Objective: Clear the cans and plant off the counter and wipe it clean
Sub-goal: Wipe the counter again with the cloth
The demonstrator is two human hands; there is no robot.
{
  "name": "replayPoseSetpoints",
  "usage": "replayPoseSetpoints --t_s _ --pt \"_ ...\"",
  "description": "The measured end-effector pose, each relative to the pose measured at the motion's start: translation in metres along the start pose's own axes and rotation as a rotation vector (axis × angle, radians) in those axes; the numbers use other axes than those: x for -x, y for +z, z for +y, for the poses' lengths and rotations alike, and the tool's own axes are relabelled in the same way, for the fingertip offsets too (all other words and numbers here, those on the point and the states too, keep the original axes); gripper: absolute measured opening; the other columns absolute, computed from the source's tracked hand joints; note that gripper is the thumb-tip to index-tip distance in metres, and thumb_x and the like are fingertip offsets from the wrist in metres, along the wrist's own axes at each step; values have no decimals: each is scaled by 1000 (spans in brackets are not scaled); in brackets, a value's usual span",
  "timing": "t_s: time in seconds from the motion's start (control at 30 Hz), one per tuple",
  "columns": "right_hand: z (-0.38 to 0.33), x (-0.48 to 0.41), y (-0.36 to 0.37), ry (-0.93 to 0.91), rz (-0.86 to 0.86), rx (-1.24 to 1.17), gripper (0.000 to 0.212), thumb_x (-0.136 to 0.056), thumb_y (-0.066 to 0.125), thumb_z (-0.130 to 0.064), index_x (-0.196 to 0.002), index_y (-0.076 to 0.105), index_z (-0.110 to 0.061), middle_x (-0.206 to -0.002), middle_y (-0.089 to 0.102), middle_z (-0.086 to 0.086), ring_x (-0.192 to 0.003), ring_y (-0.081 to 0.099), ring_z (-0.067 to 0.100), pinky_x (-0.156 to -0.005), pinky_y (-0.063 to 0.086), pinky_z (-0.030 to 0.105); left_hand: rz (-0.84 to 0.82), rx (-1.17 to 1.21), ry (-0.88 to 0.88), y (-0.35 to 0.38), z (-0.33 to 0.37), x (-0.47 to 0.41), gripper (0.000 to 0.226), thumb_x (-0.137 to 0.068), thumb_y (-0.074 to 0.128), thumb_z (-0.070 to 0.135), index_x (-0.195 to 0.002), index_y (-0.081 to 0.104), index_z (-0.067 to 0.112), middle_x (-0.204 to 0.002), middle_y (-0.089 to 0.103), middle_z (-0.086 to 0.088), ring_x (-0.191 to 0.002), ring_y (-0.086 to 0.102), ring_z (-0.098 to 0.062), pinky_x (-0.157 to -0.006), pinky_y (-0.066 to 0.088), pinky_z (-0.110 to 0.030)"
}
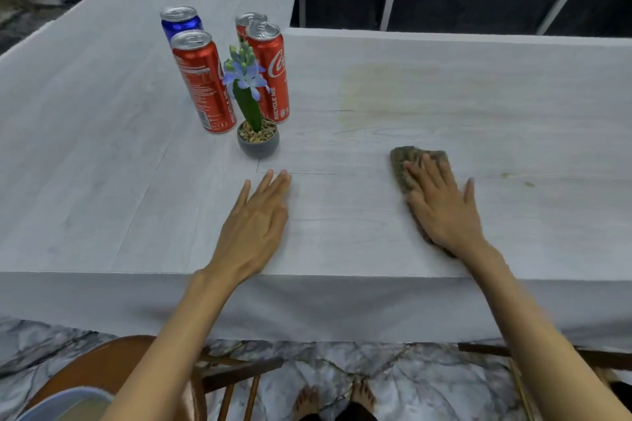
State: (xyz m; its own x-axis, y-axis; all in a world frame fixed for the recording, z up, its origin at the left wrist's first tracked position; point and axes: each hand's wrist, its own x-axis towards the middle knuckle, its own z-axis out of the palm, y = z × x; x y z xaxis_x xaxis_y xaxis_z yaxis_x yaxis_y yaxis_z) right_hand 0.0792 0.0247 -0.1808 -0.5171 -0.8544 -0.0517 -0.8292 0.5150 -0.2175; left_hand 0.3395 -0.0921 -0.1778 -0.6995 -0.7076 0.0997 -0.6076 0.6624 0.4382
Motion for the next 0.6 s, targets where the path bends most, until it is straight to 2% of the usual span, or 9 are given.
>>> replayPoseSetpoints --t_s 0.07,0.1,0.17,0.23,0.3,0.4,0.47,0.53,0.6 --pt "3 -23 -6 118 9 -48 53 -99 17 -41 -149 9 -28 -159 -4 -5 -146 -9 16 -115 -8 52 -17 24 20 11 22 -15 57 -92 8 37 -147 8 21 -155 6 11 -139 -6 4 -114 -13 -19" --pt "-6 -28 -6 114 4 -53 52 -99 18 -38 -149 8 -27 -159 -5 -5 -146 -9 18 -116 -8 51 -32 24 30 15 32 -24 54 -95 10 35 -147 7 20 -156 5 10 -141 -6 1 -116 -11 -22" --pt "-28 -18 3 -8 4 -38 54 -98 15 -41 -149 4 -28 -159 -7 -5 -146 -11 17 -116 -10 48 -54 11 53 25 52 -43 50 -99 15 29 -147 6 17 -157 4 7 -143 -6 -4 -117 -12 -27" --pt "-35 21 15 -187 36 -16 61 -90 3 -50 -148 2 -33 -158 -9 -9 -145 -14 12 -114 -15 44 -62 5 82 33 70 -60 50 -99 17 27 -147 5 17 -157 3 5 -144 -7 -5 -117 -13 -28" --pt "-6 57 13 -241 41 -14 65 -83 -4 -53 -146 -2 -39 -155 -13 -15 -143 -18 7 -112 -20 41 -72 -8 119 42 85 -73 51 -99 17 28 -147 4 16 -157 1 5 -144 -9 -6 -116 -14 -29" --pt "80 63 -7 7 72 -2 64 -81 -4 -57 -143 -7 -43 -155 -14 -16 -144 -16 8 -113 -16 46 -105 -10 160 53 103 -84 52 -99 17 29 -147 1 16 -157 -2 5 -143 -11 -6 -114 -18 -27" --pt "127 39 -24 251 90 -15 59 -90 7 -53 -147 0 -38 -158 -7 -11 -146 -11 11 -114 -11 52 -102 4 162 59 108 -90 53 -99 17 30 -147 0 16 -157 -2 6 -143 -12 -5 -113 -19 -26" --pt "137 -1 -34 419 143 -60 53 -98 18 -40 -149 9 -31 -159 -1 -6 -146 -6 16 -115 -7 53 -96 12 144 62 110 -96 53 -99 18 30 -147 0 16 -157 -2 5 -143 -12 -5 -114 -18 -26" --pt "108 -43 -31 402 156 -86 53 -98 21 -36 -150 10 -26 -160 0 -1 -147 -6 20 -117 -5 51 -78 27 112 64 109 -102 53 -99 20 28 -146 0 16 -157 0 5 -143 -11 -5 -115 -17 -26"
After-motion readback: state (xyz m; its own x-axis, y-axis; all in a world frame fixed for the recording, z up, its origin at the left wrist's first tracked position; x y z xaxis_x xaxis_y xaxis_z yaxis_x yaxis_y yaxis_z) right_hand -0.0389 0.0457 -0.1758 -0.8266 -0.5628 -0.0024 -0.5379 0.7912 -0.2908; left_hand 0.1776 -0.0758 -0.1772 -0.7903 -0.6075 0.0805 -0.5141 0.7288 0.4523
